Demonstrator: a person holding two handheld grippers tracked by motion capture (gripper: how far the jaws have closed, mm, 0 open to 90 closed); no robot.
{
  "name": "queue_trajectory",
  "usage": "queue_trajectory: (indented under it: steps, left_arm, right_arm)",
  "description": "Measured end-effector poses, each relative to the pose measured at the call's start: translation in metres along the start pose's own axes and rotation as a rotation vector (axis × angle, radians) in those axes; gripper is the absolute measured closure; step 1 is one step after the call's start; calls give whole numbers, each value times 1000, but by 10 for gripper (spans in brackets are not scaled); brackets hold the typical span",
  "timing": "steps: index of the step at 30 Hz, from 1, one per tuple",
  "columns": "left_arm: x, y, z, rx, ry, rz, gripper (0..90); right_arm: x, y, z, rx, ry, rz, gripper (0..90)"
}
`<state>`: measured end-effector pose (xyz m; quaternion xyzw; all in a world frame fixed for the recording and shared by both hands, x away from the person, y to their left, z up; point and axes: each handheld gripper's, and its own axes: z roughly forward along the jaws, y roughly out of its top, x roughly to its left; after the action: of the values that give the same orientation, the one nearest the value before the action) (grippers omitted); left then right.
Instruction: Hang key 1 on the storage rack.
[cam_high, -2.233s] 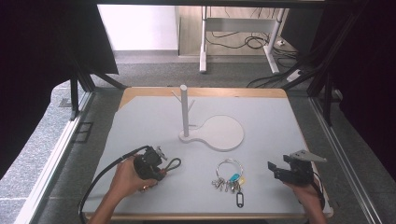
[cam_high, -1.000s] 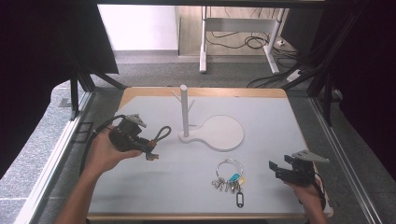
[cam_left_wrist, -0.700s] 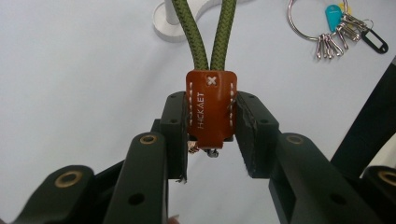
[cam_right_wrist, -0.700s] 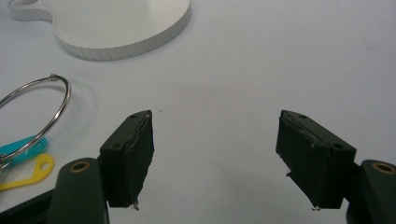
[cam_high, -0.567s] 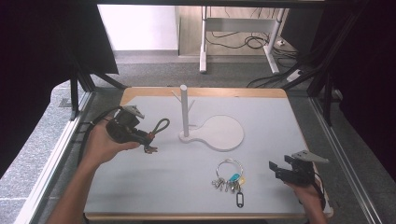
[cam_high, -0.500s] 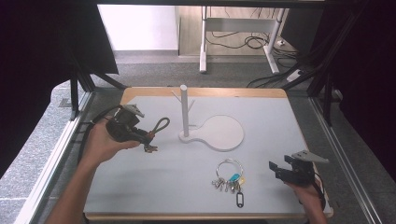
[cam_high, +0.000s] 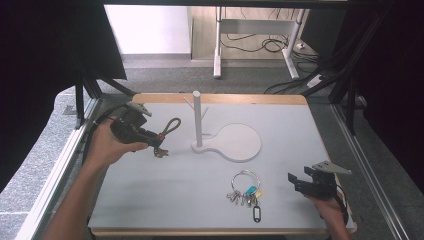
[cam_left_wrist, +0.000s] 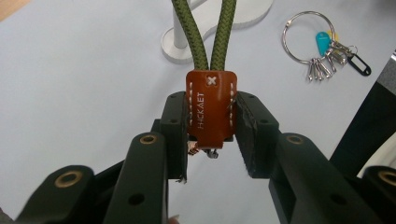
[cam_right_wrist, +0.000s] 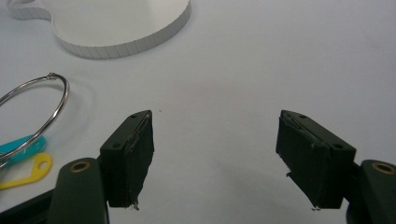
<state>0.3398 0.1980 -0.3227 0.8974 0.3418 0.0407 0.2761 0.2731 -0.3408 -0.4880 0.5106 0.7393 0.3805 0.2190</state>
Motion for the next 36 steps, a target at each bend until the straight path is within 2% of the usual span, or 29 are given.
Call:
queue_trajectory:
  steps: [12, 27, 36]
  left_arm:
    - [11, 14, -4, -11, -4, -19, 665]
    - [30, 35, 2, -6, -19, -52, 665]
    - [35, 43, 5, -11, -17, -61, 665]
  right_arm:
    - [-3, -1, -1, -2, -5, 14, 280]
    - [-4, -1, 0, 2, -10, 12, 280]
    - [-6, -2, 1, 6, -14, 14, 281]
